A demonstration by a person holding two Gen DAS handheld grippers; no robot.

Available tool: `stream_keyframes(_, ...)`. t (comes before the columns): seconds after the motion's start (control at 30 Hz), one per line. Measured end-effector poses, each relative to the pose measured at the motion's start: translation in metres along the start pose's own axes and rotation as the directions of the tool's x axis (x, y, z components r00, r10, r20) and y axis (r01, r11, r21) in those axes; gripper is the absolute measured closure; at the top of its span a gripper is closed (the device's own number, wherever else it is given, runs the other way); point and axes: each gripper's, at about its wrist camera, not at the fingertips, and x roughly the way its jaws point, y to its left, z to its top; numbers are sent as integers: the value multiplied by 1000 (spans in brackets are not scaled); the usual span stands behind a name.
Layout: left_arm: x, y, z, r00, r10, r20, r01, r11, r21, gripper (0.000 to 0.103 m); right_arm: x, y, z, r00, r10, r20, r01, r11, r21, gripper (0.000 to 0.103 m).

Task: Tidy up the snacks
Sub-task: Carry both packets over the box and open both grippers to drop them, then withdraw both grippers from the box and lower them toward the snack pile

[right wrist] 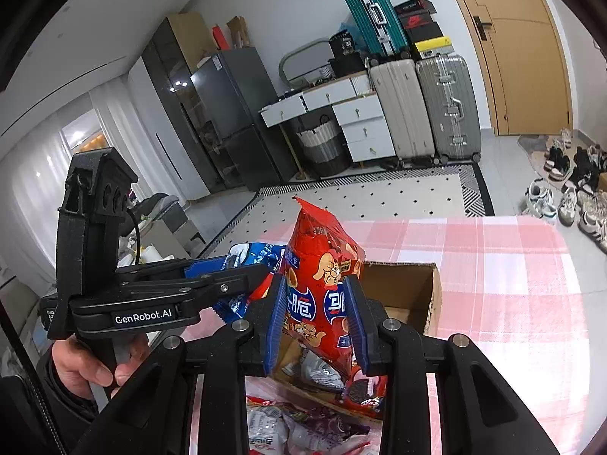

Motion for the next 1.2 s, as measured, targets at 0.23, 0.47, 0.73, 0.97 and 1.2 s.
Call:
stream_keyframes(0.23, 33, 7, -1, 999, -9, -34, 8, 1000, -19, 61, 25, -14, -1, 1000, -19, -25, 19, 1000, 9, 72)
stream_keyframes(0.47, 30, 13, -3, 1000, 11, -19, -12, 999, -31, 46, 20, -14, -1, 1000, -24, -2, 24, 1000, 1, 55)
stream_keyframes(0.73, 0, 8, -13, 999, 26, 23, -25, 1000, -9, 46, -8, -3, 4, 999, -24, 48, 25, 1000, -8, 55)
stream_keyframes(0.97, -35, -7, -23, 997, 42, 72, -43, 999, 9, 45, -33, 10, 1, 997, -36, 72, 38, 999, -22, 55)
stream_keyframes(1.2, -64, -23, -49, 994, 53, 98, -55, 998, 19, 41, -57, 21, -12, 996, -50, 80, 52, 998, -31, 44)
